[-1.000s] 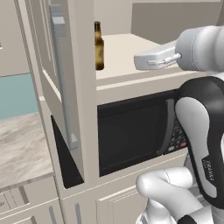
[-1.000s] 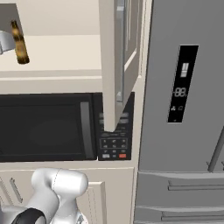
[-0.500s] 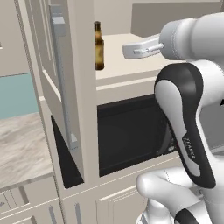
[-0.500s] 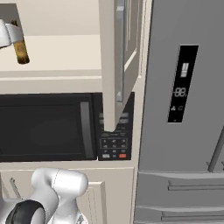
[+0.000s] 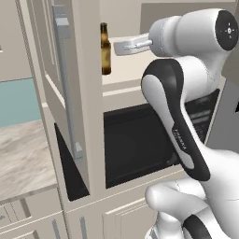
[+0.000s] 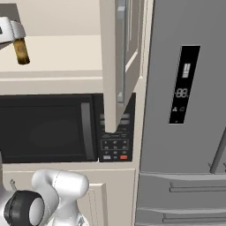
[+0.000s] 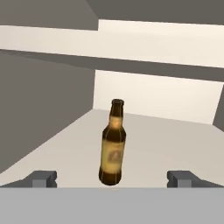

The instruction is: Open the cabinet directly in front. Then move the beer and the cup to the dining counter with the jar on it.

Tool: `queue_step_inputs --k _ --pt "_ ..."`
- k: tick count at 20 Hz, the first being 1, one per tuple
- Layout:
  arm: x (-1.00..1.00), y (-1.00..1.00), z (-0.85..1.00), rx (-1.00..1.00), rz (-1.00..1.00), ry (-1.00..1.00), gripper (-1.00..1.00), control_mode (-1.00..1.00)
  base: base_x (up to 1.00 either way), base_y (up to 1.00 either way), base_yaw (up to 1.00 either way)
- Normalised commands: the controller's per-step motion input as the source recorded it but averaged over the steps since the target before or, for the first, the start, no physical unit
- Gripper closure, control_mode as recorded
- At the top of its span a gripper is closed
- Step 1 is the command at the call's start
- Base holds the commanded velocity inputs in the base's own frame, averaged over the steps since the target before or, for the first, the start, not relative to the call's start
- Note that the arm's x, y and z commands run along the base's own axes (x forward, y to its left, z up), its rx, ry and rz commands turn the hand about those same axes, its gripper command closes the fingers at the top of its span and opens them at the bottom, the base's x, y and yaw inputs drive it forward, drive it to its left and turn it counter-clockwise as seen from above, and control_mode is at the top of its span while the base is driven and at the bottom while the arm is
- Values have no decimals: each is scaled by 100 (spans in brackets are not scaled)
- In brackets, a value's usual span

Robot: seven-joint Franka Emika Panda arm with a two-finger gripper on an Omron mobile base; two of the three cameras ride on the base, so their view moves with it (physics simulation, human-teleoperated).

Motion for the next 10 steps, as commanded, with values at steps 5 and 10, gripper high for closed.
queue_step_inputs --k 5,10 --pt "36 13 -8 5 0 0 -100 -100 0 0 0" --pt "19 8 -2 1 0 0 -100 -100 0 0 0"
